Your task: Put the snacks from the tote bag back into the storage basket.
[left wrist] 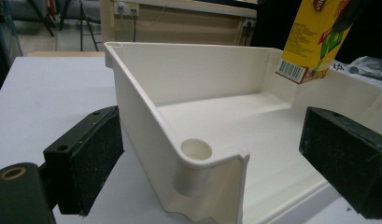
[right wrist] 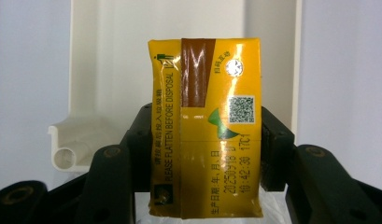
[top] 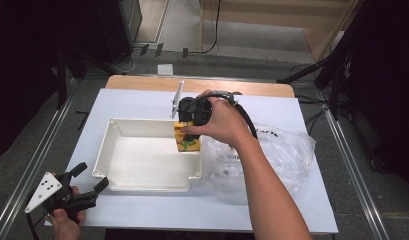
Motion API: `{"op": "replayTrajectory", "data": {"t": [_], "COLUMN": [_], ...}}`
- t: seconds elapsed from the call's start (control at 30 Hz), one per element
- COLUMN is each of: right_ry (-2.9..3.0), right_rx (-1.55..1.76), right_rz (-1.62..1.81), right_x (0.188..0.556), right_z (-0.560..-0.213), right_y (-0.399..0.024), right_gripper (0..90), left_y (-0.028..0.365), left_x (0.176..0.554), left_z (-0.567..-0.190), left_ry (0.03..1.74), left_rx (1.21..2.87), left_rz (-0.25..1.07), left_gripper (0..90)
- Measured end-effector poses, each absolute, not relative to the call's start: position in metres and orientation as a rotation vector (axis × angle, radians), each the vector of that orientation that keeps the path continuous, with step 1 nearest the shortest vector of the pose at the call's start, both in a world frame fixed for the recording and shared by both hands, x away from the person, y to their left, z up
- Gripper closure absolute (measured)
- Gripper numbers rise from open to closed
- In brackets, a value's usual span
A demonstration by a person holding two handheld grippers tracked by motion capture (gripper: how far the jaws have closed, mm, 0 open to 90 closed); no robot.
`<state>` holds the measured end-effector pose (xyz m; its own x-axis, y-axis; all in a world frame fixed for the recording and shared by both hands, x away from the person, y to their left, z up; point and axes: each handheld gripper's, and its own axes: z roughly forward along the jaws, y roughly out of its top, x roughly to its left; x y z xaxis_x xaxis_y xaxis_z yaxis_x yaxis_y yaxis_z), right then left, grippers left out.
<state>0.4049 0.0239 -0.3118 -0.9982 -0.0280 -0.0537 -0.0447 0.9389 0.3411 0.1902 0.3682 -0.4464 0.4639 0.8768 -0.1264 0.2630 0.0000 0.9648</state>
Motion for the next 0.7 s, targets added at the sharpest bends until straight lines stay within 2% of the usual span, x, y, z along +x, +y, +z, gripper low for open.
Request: {"op": "replayTrajectory", "data": {"t": [0.7], "right_ry": [3.055], "right_rx": [-0.083], "right_rz": [0.539], "right_x": [0.404], "right_z": [-0.332], "right_y": [0.026], "right_gripper": [52.3], "left_y": [0.37], "left_x": [0.19], "left_z": [-0.446], "left_ry": [1.036], "left_rx": [1.525], "left_rz": [0.643], "left_gripper": [7.0]}}
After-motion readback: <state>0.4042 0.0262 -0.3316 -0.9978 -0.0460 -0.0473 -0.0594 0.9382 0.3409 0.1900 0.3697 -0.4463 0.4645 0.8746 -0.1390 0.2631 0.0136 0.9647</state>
